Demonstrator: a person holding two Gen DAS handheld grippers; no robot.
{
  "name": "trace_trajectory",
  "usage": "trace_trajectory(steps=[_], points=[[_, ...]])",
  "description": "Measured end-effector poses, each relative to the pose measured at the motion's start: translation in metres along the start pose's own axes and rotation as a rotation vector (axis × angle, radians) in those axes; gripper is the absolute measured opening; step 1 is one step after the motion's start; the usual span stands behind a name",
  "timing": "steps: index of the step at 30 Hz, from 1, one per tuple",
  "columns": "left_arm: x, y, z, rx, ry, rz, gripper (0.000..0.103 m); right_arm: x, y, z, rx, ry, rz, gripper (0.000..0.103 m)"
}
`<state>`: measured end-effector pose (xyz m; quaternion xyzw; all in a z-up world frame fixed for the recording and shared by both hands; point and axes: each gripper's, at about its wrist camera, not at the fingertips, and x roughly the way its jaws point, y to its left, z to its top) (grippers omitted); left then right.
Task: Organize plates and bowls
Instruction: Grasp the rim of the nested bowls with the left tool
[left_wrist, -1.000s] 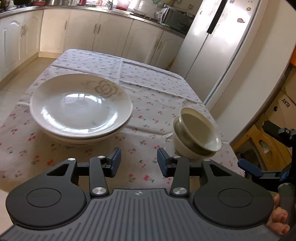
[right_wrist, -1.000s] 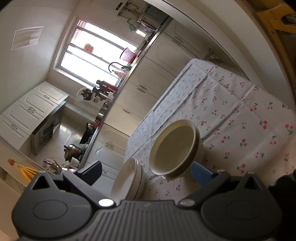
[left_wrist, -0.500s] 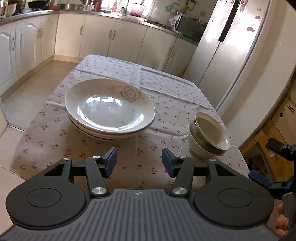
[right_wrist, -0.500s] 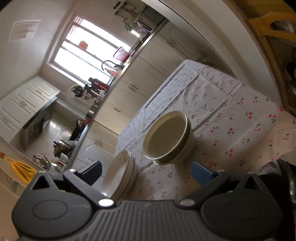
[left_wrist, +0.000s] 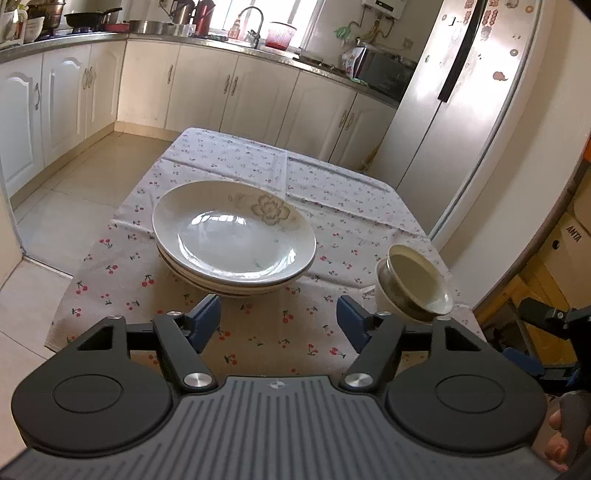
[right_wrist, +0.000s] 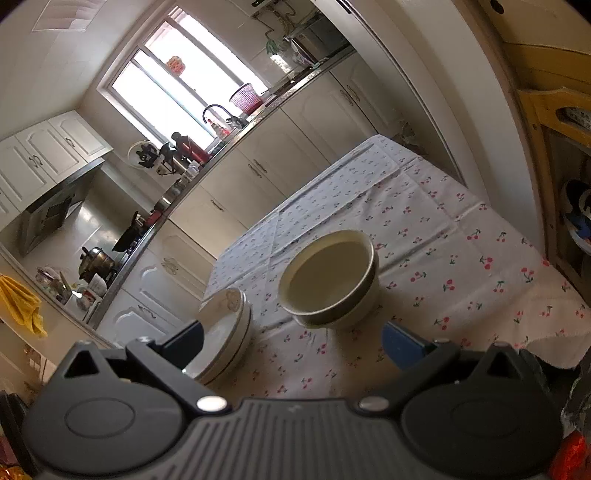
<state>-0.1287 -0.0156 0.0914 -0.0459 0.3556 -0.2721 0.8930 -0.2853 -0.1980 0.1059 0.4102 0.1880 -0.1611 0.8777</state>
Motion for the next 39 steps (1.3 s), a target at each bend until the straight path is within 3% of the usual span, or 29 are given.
trace_trajectory(steps=[12, 19, 24, 31, 39], points=[[-0.003, 0.007, 0.013, -0.034, -0.025, -0.077, 0.093, -0.021, 0.010, 0.022, 0.017, -0.065, 0.017, 0.102], [0.012, 0.010, 0.021, -0.042, -0.018, -0.074, 0.094, -0.037, -0.004, 0.054, 0.083, -0.171, 0.011, 0.102], [0.030, -0.003, 0.022, 0.008, 0.014, -0.061, 0.095, -0.033, -0.012, 0.065, 0.084, -0.212, -0.025, 0.102], [0.058, -0.027, 0.018, 0.083, 0.045, -0.032, 0.095, -0.002, -0.036, 0.061, 0.108, -0.161, -0.090, 0.102], [0.069, -0.059, 0.020, 0.199, -0.004, -0.009, 0.096, 0.028, -0.055, 0.046, 0.137, -0.098, -0.074, 0.102]])
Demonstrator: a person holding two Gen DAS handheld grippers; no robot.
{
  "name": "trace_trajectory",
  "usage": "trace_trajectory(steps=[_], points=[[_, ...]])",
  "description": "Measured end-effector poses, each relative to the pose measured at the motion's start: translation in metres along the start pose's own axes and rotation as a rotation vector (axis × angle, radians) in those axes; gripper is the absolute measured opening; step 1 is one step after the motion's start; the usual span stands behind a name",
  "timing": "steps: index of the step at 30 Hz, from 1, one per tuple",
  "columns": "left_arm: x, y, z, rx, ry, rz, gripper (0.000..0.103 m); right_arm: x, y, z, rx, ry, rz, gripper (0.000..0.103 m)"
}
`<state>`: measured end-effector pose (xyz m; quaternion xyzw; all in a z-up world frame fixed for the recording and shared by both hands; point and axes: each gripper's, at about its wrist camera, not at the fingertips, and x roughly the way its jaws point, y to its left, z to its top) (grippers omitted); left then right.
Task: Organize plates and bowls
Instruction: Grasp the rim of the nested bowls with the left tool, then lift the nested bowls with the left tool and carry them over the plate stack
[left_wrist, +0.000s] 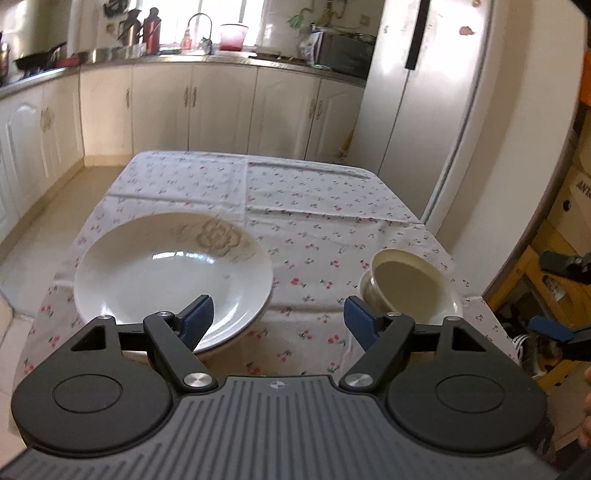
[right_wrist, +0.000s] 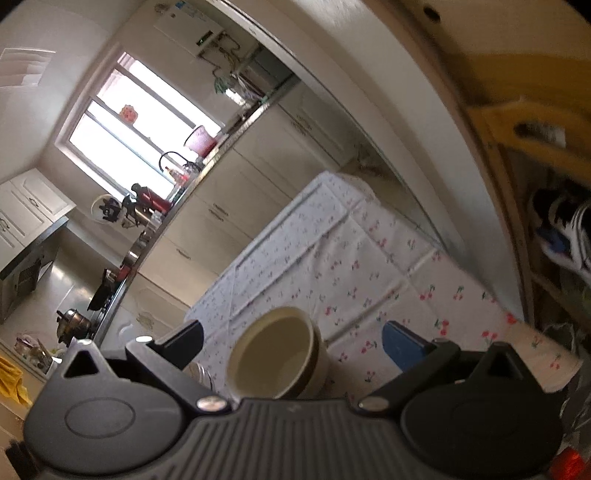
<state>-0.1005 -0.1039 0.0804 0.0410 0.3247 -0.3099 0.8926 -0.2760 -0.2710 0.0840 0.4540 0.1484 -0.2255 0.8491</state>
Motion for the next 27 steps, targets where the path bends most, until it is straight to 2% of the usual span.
trace_trajectory(steps=[10, 15, 19, 27], points=[[0.010, -0.025, 0.004, 0.084, -0.039, -0.023, 0.096, 0.021, -0.010, -0.011, 0.054, 0.049, 0.087, 0.102], [0.019, -0.026, 0.005, 0.073, -0.039, -0.048, 0.094, 0.032, -0.011, -0.015, 0.071, 0.074, 0.106, 0.102], [0.026, -0.027, 0.007, 0.066, -0.041, -0.071, 0.089, 0.042, -0.012, -0.017, 0.069, 0.094, 0.118, 0.102], [0.048, -0.039, 0.014, 0.049, 0.006, -0.119, 0.079, 0.057, -0.017, -0.011, 0.105, 0.103, 0.152, 0.097]])
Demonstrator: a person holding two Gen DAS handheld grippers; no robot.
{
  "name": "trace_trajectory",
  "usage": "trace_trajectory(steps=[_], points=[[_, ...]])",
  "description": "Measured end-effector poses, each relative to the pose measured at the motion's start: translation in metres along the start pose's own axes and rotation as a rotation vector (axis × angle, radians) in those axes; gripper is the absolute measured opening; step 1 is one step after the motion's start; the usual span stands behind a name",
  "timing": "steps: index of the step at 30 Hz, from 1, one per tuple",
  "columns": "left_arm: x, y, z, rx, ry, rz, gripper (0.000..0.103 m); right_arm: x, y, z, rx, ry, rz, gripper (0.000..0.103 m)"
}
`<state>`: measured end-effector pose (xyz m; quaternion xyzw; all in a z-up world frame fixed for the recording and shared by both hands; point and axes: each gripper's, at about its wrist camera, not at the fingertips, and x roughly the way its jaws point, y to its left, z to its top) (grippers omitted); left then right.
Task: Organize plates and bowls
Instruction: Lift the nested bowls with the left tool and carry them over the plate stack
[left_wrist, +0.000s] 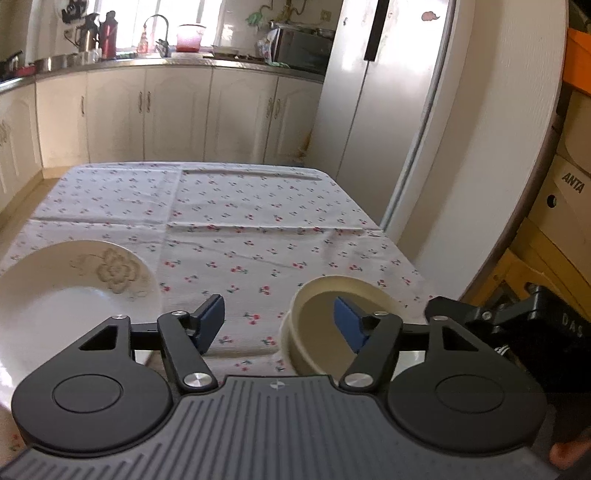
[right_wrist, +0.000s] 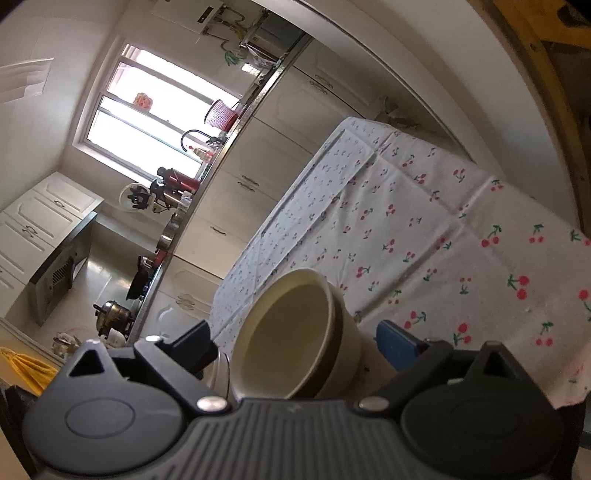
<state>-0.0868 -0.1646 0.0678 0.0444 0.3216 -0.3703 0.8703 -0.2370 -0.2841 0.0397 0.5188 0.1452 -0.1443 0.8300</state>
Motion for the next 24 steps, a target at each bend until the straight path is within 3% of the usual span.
trace_trajectory(steps=[5, 8, 24], points=[[0.015, -0.001, 0.000, -0.023, 0.046, -0.025, 0.066, 0.006, -0.007, -0.001, 0.042, 0.017, 0.023, 0.096], [0.023, 0.001, -0.002, -0.039, 0.078, -0.035, 0.060, 0.008, -0.014, -0.002, 0.079, 0.028, 0.036, 0.089], [0.052, 0.005, -0.014, -0.106, 0.176, -0.116, 0.050, 0.007, -0.013, -0.011, 0.097, 0.057, 0.037, 0.081]])
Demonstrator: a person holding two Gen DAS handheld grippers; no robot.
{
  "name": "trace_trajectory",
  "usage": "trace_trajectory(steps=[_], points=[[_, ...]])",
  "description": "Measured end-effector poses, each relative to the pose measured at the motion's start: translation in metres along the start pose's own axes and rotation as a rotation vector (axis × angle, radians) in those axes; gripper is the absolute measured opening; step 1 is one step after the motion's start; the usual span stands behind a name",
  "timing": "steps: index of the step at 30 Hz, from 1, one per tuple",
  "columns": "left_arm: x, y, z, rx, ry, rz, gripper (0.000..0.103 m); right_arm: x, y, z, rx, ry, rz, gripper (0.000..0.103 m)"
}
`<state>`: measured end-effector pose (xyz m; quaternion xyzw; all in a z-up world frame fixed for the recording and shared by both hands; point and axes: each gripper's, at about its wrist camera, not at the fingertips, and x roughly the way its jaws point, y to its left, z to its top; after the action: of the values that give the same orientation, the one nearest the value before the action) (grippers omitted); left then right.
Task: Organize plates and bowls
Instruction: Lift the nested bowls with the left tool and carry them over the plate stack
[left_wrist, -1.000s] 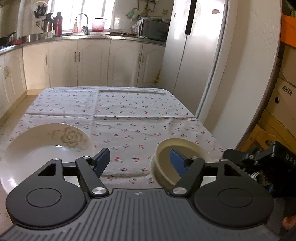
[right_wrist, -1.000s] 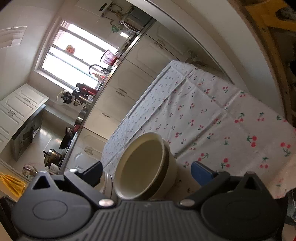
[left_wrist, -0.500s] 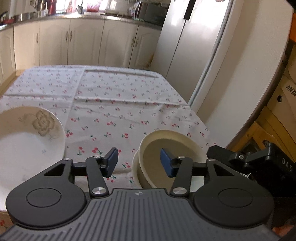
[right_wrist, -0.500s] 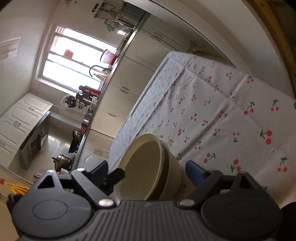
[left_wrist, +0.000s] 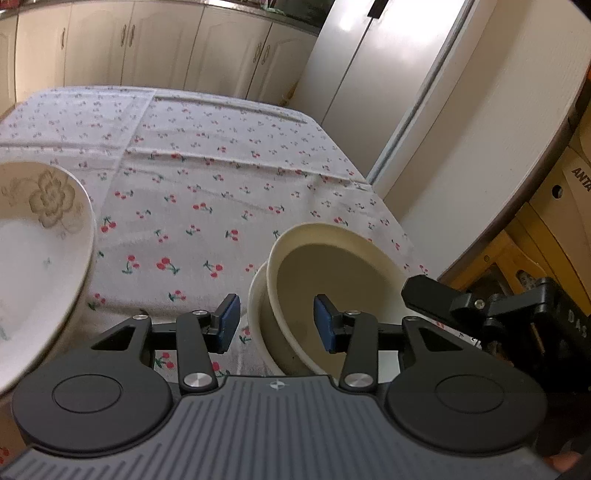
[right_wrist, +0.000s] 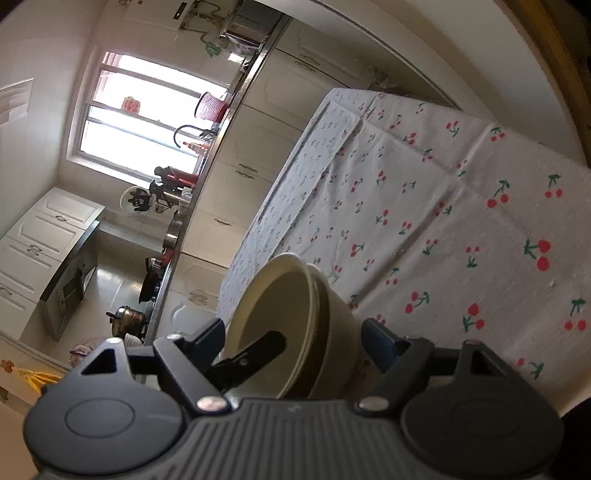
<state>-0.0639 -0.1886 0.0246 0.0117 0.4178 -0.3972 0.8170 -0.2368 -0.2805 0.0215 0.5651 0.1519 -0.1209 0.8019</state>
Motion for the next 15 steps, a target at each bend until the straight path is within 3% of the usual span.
trace_trajectory(steps=[6, 11, 15], points=[[0.007, 0.008, -0.003, -0.039, 0.019, -0.018, 0.045, 0.003, 0.005, 0.000, -0.015, 0.008, -0.005, 0.080], [0.006, 0.009, -0.008, -0.025, 0.008, -0.022, 0.035, 0.005, 0.010, -0.003, -0.030, 0.005, -0.013, 0.080], [0.005, 0.005, -0.011, -0.012, 0.002, -0.013, 0.034, 0.005, 0.010, -0.004, -0.031, 0.004, -0.011, 0.080]])
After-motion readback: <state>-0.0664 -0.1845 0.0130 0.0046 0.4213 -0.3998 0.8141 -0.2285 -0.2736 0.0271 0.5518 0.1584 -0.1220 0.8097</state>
